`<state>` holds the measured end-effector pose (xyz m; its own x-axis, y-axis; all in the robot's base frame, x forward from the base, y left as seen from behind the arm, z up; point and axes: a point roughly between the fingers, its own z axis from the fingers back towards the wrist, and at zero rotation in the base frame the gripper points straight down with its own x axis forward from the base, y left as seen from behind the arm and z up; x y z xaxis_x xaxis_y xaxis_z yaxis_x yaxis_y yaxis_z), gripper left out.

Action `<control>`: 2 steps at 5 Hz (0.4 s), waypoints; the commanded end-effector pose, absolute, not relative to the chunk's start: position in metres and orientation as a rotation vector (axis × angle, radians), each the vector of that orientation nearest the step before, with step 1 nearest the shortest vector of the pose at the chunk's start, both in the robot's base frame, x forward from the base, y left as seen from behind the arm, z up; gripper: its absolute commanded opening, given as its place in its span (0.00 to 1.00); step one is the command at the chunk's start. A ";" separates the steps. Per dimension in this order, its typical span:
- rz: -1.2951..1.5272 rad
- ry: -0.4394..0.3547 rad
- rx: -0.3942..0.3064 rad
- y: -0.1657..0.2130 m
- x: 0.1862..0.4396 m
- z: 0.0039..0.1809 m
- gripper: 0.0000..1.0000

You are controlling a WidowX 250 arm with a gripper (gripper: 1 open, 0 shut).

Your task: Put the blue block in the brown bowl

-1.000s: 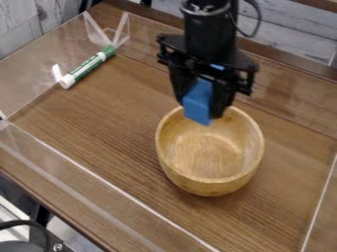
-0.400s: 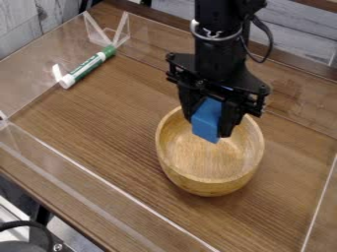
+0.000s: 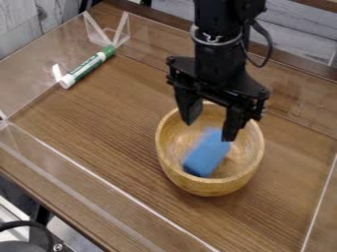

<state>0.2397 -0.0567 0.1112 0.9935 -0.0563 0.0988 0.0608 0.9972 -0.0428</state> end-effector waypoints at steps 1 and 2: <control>-0.068 -0.143 -0.059 -0.061 0.242 0.121 1.00; -0.067 -0.141 -0.068 -0.062 0.242 0.120 1.00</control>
<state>0.2378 -0.0605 0.1088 0.9936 -0.0586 0.0965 0.0643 0.9963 -0.0576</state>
